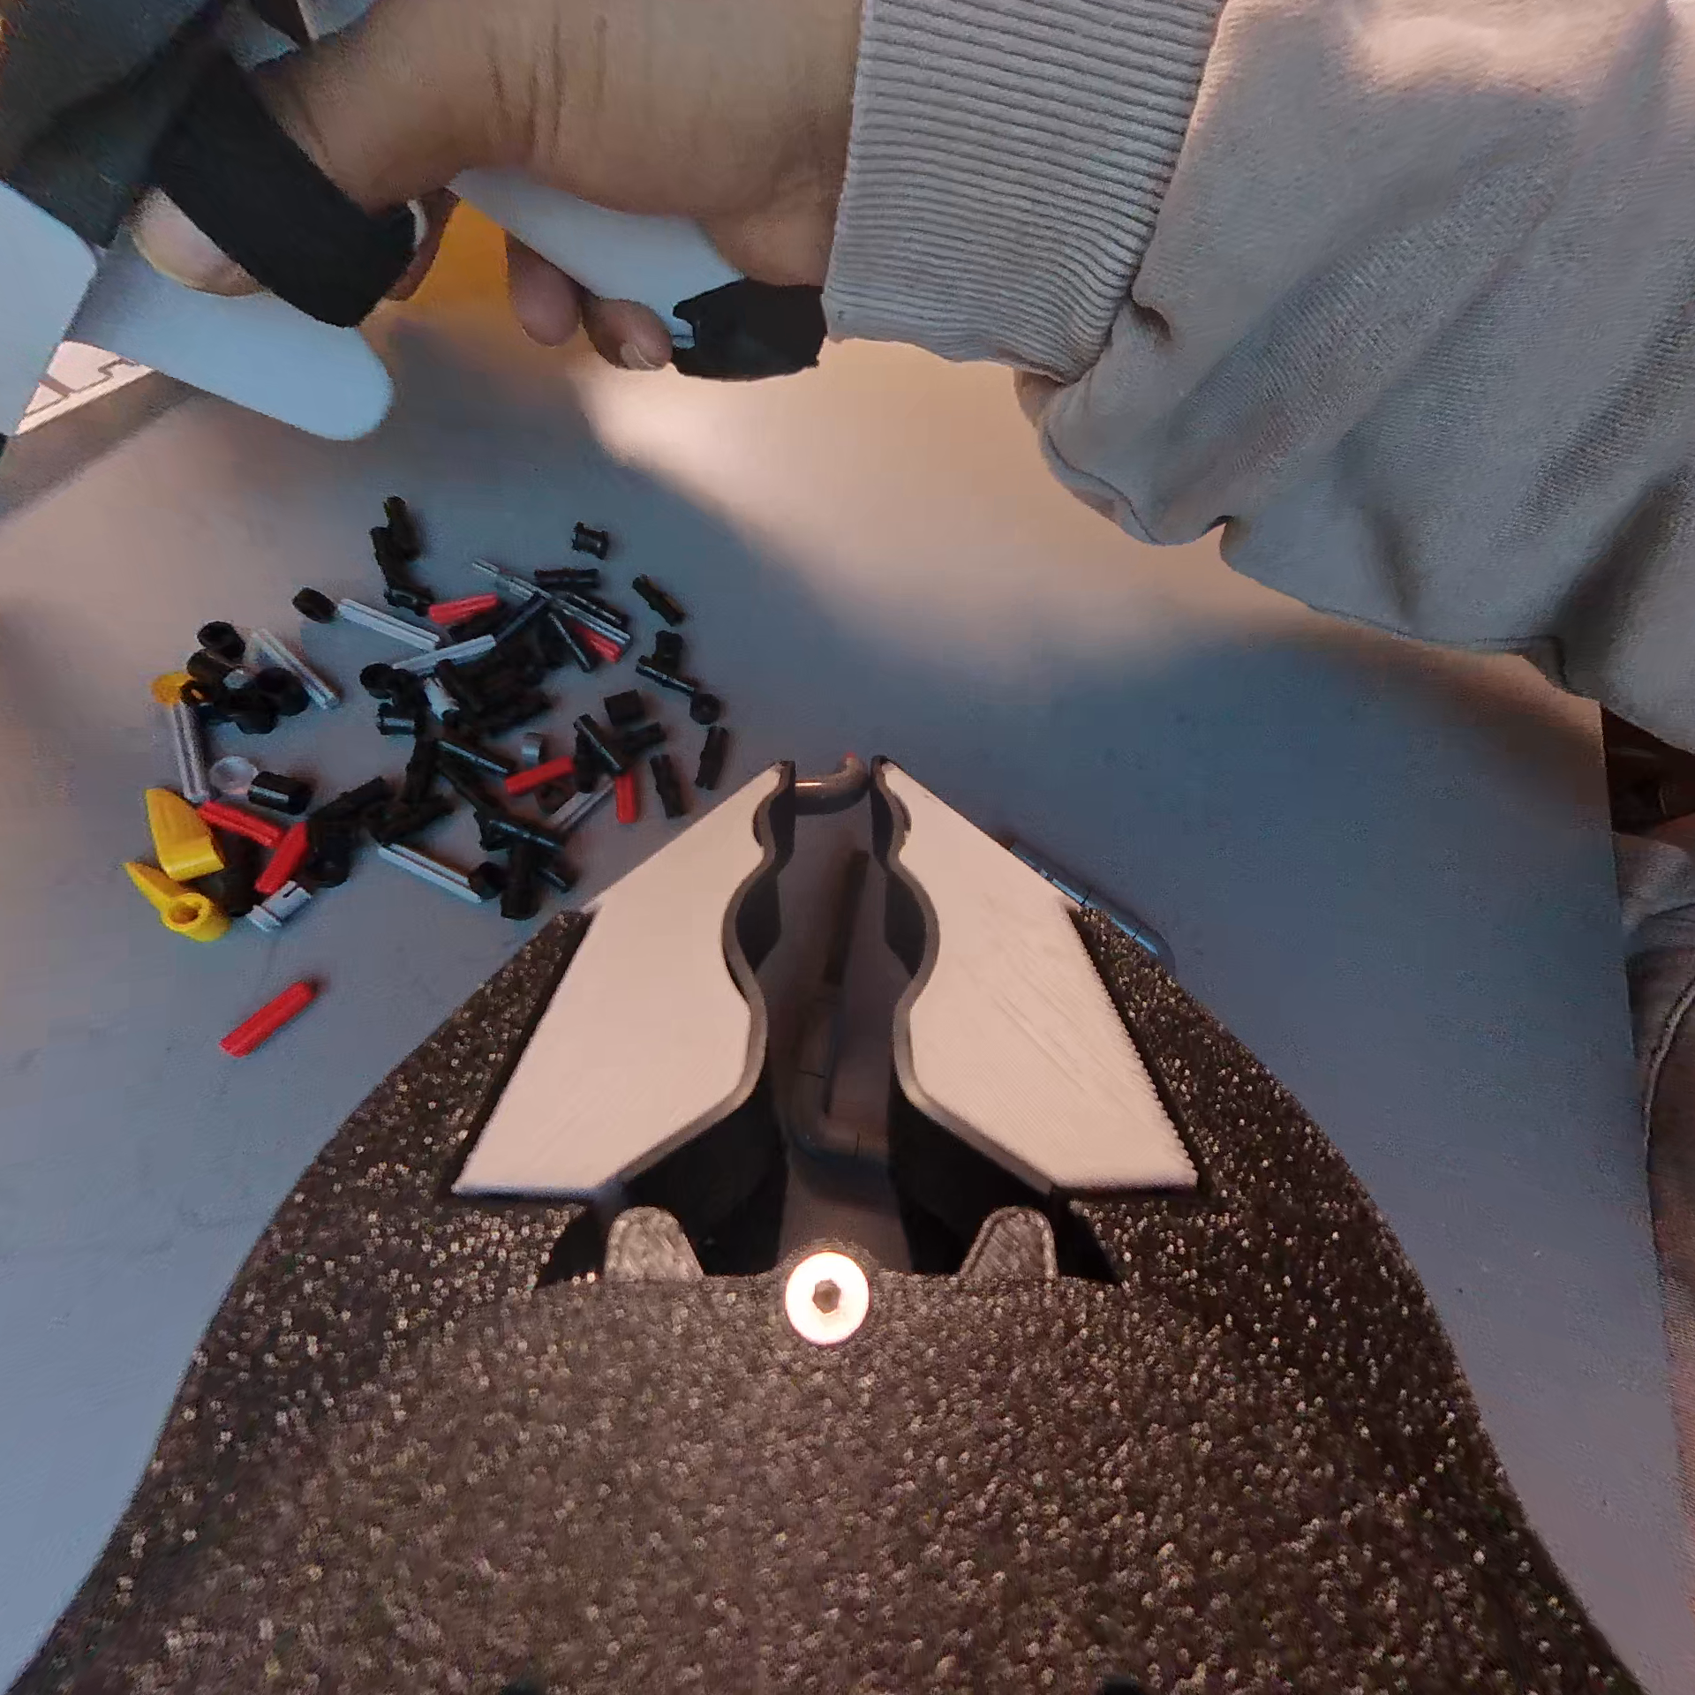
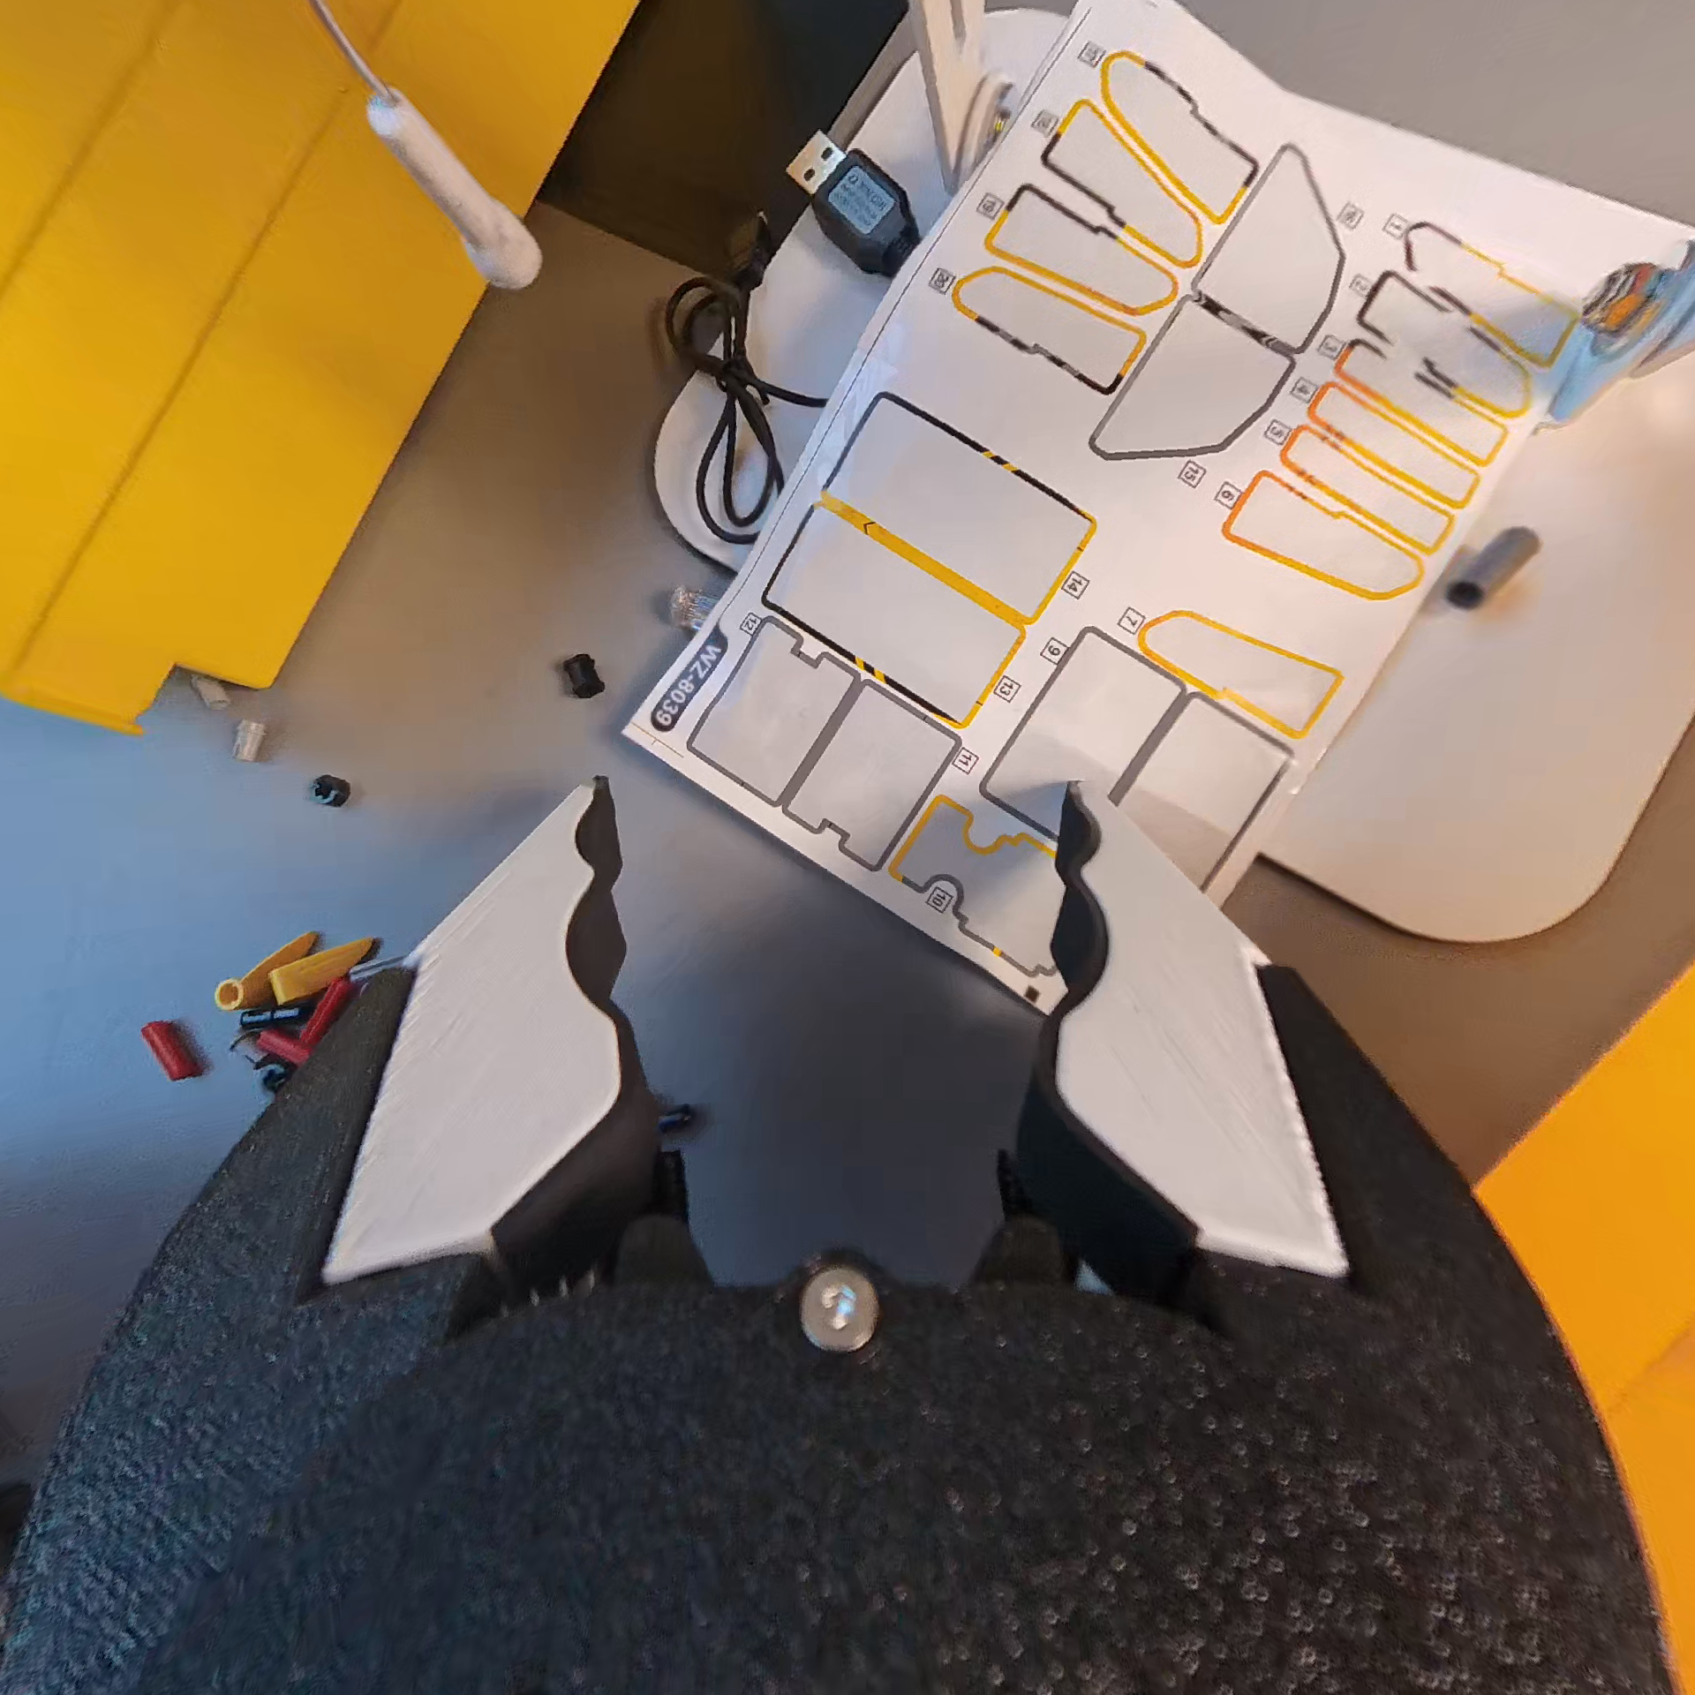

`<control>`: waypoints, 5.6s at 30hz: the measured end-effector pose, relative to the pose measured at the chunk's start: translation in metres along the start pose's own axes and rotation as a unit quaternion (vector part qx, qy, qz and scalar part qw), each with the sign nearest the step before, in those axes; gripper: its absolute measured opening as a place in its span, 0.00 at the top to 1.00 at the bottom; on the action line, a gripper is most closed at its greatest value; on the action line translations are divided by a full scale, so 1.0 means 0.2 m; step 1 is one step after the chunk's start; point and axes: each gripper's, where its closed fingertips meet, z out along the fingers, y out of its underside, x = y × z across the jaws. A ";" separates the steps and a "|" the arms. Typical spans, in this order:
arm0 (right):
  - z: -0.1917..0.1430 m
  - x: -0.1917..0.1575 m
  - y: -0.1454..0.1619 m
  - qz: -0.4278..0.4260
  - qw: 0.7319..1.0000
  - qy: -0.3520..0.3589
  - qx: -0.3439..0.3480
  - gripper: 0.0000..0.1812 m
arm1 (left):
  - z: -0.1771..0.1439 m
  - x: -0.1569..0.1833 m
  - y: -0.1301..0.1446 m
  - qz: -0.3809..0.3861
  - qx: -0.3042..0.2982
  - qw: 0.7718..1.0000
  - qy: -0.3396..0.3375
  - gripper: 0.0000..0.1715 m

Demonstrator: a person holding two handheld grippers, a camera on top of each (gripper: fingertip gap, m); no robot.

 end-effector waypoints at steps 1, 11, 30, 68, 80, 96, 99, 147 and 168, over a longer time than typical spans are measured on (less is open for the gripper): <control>-0.02 0.00 -0.02 -0.002 1.000 0.005 0.014 0.48 | 0.00 0.00 0.00 0.000 0.000 1.000 0.000 0.91; -0.19 0.07 -0.23 0.060 0.979 0.066 0.184 0.50 | -0.01 0.00 -0.01 0.002 0.004 1.000 -0.003 0.91; -0.29 0.34 -0.10 -0.006 0.991 0.108 0.085 0.68 | -0.01 0.01 0.00 0.013 -0.003 1.000 -0.003 0.91; -0.12 0.92 0.02 -0.499 0.633 0.217 -0.551 0.80 | 0.02 0.04 0.03 0.011 -0.020 1.000 0.017 0.91; -0.06 0.98 -0.01 -0.520 0.585 0.230 -0.578 0.92 | 0.02 0.04 0.04 0.002 -0.023 0.999 0.028 0.91; -0.20 0.77 0.04 -0.590 0.596 0.176 -0.516 0.92 | 0.04 0.04 0.06 0.004 -0.030 0.999 0.030 0.91; -0.31 0.52 0.07 -0.586 0.671 0.097 -0.444 0.92 | 0.03 0.03 0.05 0.003 -0.024 0.999 0.028 0.91; -0.50 -0.21 0.64 -0.307 0.942 -0.136 -0.002 0.82 | -0.10 -0.26 -0.01 0.033 0.031 0.992 -0.120 0.91; -0.74 -0.17 0.27 -0.271 0.940 -0.091 0.188 0.92 | -0.11 -0.25 -0.02 0.039 0.040 0.990 -0.127 0.91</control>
